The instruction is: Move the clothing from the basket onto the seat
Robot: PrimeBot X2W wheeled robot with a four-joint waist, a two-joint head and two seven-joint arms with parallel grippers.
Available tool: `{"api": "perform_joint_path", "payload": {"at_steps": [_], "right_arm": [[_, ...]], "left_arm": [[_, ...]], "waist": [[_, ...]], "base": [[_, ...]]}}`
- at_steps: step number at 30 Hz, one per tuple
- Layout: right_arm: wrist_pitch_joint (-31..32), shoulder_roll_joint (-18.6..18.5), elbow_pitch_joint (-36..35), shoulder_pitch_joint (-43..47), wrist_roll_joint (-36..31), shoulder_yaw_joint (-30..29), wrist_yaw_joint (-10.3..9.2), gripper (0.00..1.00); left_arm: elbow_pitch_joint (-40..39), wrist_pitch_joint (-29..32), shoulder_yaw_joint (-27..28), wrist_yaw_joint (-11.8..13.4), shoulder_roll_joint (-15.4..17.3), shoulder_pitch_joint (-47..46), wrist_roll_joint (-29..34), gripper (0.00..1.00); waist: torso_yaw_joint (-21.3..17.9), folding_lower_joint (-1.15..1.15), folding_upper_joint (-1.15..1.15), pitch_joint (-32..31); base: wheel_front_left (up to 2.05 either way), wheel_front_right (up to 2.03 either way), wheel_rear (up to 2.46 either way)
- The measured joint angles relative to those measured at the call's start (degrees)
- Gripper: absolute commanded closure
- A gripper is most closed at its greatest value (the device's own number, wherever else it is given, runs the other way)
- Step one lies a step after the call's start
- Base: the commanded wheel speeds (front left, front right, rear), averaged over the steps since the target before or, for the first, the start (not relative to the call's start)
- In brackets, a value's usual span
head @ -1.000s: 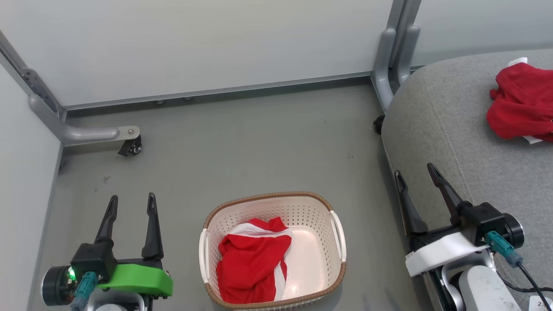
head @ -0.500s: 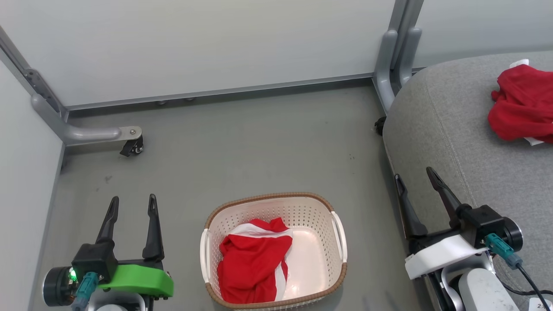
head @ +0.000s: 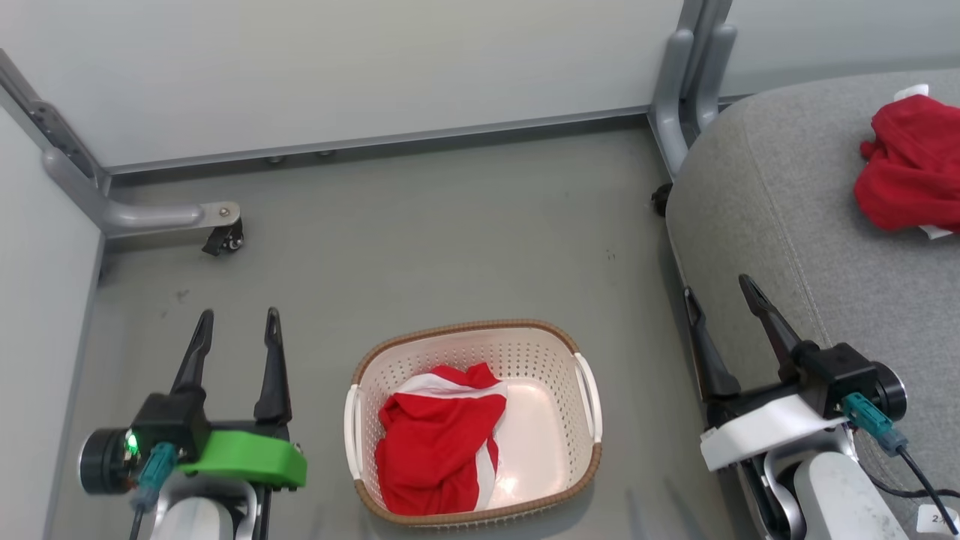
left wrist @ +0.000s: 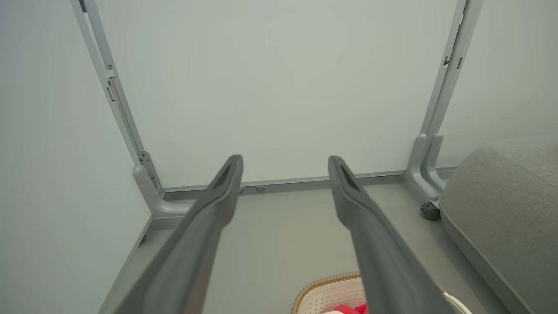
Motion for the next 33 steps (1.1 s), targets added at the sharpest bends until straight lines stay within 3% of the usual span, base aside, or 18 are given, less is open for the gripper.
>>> {"api": "perform_joint_path", "payload": {"at_steps": [12,33], "right_arm": [[0.00,0.03,-3.63,-8.88,-0.96,2.03,0.01,0.00],[0.00,-0.03,-10.06,-22.82,-0.57,4.65,0.00,0.00]], "left_arm": [[9.23,0.01,-6.20,-2.18,4.09,-14.10,3.56,0.00],[32.36,0.00,-24.76,-2.63,12.01,-36.08,4.23,0.00]], "waist": [[-3.40,0.00,0.00,6.79],[-12.98,0.00,0.00,29.14]], "base": [[0.00,0.00,0.00],[0.00,0.00,0.00]]}}
